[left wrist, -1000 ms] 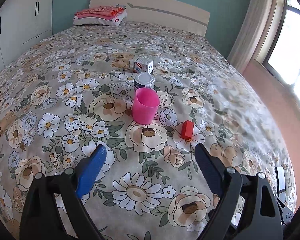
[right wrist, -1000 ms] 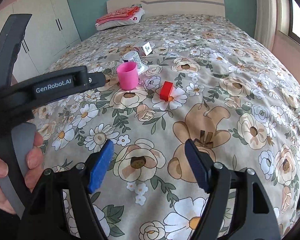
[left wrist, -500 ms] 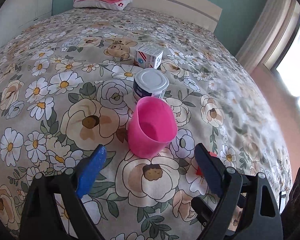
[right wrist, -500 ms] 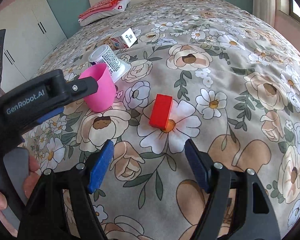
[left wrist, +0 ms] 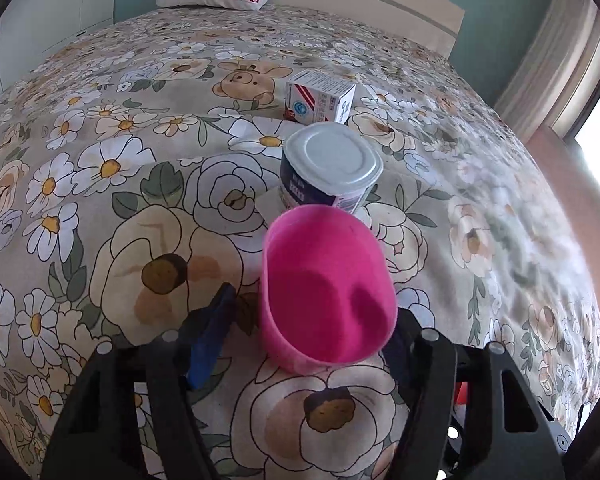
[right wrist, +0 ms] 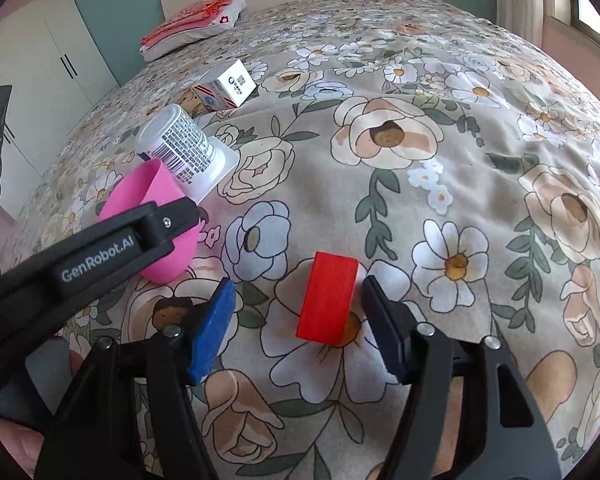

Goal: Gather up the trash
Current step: 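Grasp the pink cup with the left tool while the right tool grasps the red block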

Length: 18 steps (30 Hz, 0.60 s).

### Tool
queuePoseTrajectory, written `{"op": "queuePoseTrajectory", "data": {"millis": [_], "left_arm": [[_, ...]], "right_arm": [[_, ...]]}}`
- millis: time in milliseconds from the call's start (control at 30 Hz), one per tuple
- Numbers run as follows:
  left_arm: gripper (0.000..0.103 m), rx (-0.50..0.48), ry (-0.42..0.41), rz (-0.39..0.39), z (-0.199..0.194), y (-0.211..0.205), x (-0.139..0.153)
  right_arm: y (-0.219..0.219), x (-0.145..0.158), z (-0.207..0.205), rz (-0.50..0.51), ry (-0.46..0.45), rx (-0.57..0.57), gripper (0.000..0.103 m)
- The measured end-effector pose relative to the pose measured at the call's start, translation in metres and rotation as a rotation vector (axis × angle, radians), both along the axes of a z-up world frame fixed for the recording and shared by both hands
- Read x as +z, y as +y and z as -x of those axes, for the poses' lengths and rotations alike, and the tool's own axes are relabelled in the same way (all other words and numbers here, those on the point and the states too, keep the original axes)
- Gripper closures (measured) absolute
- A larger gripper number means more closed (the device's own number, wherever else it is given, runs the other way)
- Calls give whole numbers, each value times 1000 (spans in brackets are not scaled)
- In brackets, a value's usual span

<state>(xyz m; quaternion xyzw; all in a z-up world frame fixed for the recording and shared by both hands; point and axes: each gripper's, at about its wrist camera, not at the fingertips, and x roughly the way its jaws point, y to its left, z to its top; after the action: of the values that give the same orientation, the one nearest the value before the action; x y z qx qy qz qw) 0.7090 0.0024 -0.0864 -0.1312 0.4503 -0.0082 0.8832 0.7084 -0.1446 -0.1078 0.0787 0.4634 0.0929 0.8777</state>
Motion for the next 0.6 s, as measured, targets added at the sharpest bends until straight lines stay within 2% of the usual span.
{"op": "queuePoseTrajectory", "data": {"millis": [67,100,133,167,400,600], "left_arm": [[48,-11,1,-15,1,-1,-1],[49,-11,-3,-16,2,-1,-1],[50,-5,-7,-17,4,1,0],[52,1,-10,-13,7,3,2],[52,-1,-30,-26,29,9,25],[52,-11,-69,-86,61,13,64]], "right_arm": [[-4,0,-1,-13,-2,-7,61],[-6,-1,-1,-13,-4,-4,66],[-7,-2,-2,-14,-1,0,79],[-8,-3,-2,-20,6,3,82],[-9,12,14,-28,-12,10,82],[-5,47,38,-21,-50,26,82]]}}
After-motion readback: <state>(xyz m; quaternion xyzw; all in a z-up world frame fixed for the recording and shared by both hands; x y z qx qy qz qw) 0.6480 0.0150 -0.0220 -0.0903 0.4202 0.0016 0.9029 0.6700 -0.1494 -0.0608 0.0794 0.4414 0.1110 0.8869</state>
